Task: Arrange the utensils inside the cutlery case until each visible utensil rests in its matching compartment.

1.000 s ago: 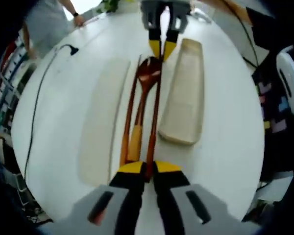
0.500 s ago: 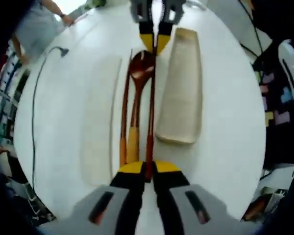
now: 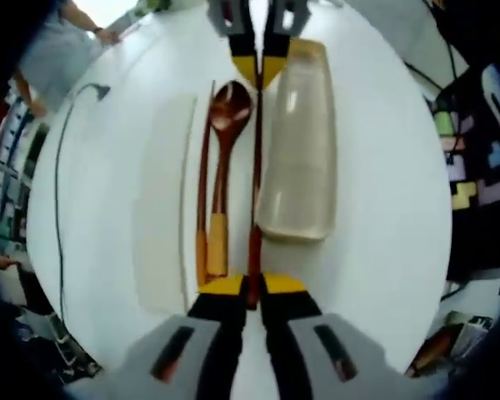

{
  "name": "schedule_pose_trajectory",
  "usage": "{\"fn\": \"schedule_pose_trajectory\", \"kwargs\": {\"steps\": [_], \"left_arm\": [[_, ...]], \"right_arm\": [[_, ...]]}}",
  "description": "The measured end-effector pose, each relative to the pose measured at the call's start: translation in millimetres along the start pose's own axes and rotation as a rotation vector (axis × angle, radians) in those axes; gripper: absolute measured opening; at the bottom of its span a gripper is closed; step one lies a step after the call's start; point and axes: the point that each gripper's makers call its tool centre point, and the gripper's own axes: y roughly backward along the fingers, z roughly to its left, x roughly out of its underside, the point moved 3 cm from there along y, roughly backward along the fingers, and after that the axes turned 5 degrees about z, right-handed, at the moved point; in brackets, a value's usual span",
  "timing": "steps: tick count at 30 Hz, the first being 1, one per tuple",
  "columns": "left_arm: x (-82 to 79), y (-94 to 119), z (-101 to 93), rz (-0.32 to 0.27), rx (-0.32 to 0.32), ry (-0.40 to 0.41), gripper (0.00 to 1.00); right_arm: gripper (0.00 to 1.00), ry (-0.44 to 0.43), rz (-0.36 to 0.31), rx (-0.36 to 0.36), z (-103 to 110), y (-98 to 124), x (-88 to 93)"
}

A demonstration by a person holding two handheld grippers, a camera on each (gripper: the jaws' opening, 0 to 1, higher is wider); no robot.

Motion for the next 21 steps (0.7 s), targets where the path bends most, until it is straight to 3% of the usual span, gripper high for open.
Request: {"fn": "schedule_pose_trajectory", "kwargs": {"steps": [5,13,18,21], "left_arm": [[-4.3,17.5,2.7,-0.029,-0.055,-0.013,0.06],[-11.8,35.2,3.7,-0.052,-0.075,0.000,0.06],[-27.9,38.4,-8.8,-0.056,-0.057,0.005,0.06],[-37.5,37.5,-17.7,-0.029,-0.067,-0.056,0.06]], "right_arm": [[0.00,0.015,-0.002,0.031,-3.3,21.6,3.5],[0.00,0.023,-0.001,0.104,-1.6,48.1,8.6],[0.00,-0.003,0.014,0.073,15.6,48.5,21.9],[0.00,-0.001,0.032,0.084,20.5,48.3,31.3]]}}
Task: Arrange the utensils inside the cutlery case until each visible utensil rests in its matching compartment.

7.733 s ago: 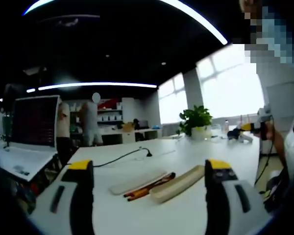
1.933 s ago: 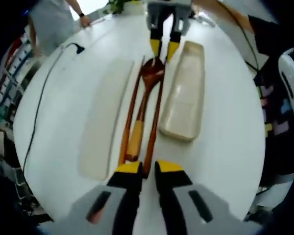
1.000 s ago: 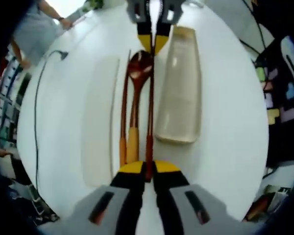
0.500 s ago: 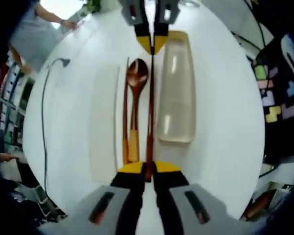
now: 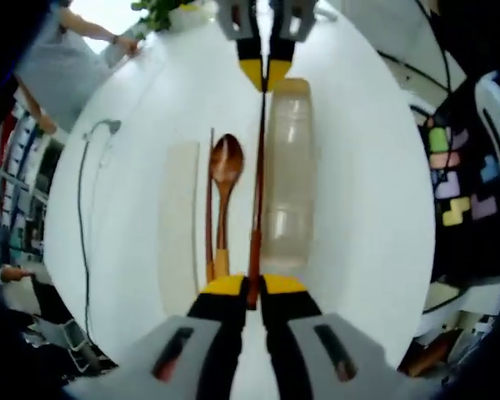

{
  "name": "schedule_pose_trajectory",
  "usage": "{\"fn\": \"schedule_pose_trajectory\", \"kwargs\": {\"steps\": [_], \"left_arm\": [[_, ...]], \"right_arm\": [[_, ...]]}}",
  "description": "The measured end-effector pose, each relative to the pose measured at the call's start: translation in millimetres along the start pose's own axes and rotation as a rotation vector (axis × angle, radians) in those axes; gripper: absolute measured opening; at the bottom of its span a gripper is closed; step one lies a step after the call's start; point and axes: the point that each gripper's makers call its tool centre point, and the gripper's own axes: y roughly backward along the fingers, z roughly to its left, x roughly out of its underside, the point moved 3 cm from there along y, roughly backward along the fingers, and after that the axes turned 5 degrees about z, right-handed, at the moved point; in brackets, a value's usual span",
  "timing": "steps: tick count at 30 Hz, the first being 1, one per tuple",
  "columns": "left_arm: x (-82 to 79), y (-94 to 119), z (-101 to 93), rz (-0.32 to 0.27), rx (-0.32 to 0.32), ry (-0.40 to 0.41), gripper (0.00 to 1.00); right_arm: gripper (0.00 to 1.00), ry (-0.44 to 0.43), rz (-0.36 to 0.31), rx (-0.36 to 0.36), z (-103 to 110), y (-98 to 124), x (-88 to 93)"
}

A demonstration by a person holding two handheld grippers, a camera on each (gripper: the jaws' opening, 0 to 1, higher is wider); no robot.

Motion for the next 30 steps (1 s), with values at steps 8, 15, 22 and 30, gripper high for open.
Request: {"fn": "schedule_pose_trajectory", "kwargs": {"steps": [8,15,22,30], "left_arm": [[-22.3,-5.7,-21.6,0.008,0.048,-0.045,0.06],[-33.0,-9.9,-30.5,0.009,0.066,-0.068,0.06],[-22.2,-14.8,-27.0,0.051,0.090,-0.060,0.06],[-17.1,-21.9,-25.5,0.059,0.122,-0.033,0.06]], "right_arm": [[0.00,-0.031,-0.006,-0.024,24.9,4.2,23.1],[0.00,-0.054,-0.013,-0.037,31.4,2.3,37.5],[0.00,-0.098,-0.085,-0.079,32.9,-6.6,27.7],[0.00,-0.111,-0.103,-0.122,32.3,-20.4,22.8]]}}
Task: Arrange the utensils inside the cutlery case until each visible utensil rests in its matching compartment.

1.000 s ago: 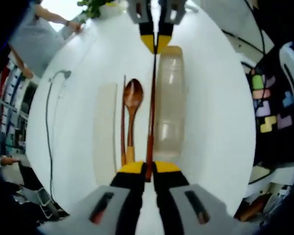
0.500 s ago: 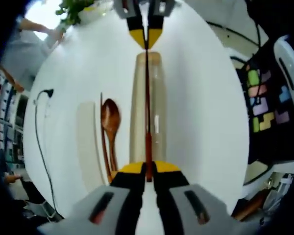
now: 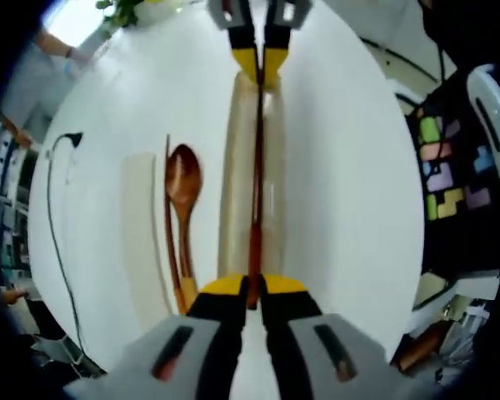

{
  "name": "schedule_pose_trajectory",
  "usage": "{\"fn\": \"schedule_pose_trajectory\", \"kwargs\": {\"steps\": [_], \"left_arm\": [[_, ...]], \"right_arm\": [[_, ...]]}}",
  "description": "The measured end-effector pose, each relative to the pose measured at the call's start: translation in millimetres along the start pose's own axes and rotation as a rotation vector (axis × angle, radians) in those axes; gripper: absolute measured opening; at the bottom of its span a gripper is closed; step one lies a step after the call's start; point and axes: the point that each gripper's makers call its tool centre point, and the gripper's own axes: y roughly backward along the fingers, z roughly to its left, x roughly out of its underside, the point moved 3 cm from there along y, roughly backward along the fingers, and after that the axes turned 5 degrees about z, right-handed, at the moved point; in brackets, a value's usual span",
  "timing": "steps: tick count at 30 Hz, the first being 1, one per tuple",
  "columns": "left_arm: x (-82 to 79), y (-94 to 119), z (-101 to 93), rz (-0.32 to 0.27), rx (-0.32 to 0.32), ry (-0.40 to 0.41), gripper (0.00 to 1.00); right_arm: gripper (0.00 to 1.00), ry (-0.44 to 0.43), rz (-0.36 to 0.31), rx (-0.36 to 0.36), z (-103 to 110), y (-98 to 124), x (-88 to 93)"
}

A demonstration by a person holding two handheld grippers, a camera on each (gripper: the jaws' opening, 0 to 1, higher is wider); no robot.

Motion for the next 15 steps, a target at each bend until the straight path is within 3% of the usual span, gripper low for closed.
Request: {"fn": "schedule_pose_trajectory", "kwargs": {"steps": [15], "left_arm": [[-1.6,-3.9,-4.0,-0.022,0.057,0.003,0.06]], "right_arm": [[0.00,-0.002,0.003,-0.023,4.0,-9.8,1.9]]}}
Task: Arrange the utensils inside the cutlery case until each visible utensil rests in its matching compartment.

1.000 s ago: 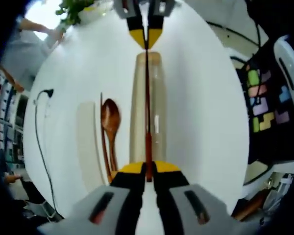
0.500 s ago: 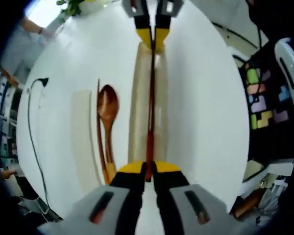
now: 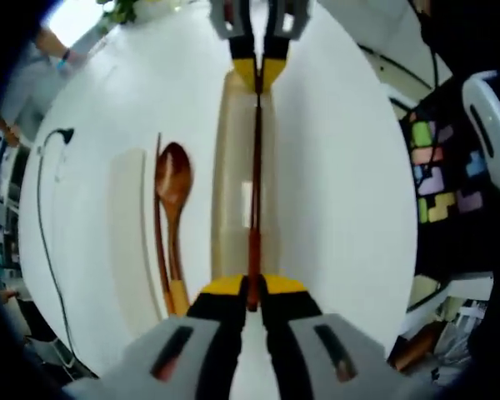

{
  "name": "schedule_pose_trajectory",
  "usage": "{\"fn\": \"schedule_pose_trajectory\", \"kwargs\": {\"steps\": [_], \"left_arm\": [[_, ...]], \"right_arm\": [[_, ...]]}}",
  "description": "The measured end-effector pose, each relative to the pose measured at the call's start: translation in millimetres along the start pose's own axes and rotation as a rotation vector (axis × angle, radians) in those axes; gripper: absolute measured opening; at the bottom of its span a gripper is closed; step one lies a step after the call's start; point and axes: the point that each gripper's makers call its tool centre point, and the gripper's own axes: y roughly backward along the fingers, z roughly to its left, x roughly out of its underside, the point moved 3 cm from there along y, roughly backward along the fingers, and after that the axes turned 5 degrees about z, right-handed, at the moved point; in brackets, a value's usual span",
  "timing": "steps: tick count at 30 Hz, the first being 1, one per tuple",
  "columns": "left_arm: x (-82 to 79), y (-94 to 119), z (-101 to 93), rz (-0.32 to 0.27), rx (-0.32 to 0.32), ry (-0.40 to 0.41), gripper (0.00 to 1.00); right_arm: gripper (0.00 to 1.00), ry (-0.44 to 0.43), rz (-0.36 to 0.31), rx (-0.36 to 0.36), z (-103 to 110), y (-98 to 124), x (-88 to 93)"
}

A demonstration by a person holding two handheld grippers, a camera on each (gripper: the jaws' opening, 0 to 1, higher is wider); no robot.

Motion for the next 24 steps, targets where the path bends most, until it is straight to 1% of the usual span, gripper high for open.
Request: {"fn": "schedule_pose_trajectory", "kwargs": {"steps": [5,7,9,13,18,24], "left_arm": [[-1.9,-1.4,-2.5,-0.022,0.020,0.003,0.06],[-0.9,-4.1,-6.2,-0.016,0.032,-0.006,0.06],[0.1,-6.9,-6.6,-0.008,0.030,-0.014,0.06],[0.2,-8.5,-6.4,-0.011,0.044,-0.007,0.06],[0.0,-9.2,-5.2,-0.025,0.038,0.001,0.07],[2.1,-4.1,-2.7,-0.058,0.031,0.028,0.07]], "right_arm": [[0.00,0.000,0.008,-0.008,0.3,-3.7,2.6],[0.00,0.002,0.004,-0.008,0.3,-4.1,2.3],[0.00,-0.001,-0.002,-0.010,0.1,-4.4,1.5],[0.01,-0.004,-0.001,-0.004,-2.0,-5.0,1.2],[0.01,-0.012,-0.014,-0.014,-3.1,-6.6,2.6],[0.02,-0.014,-0.035,-0.002,-5.9,-2.1,3.6]]}}
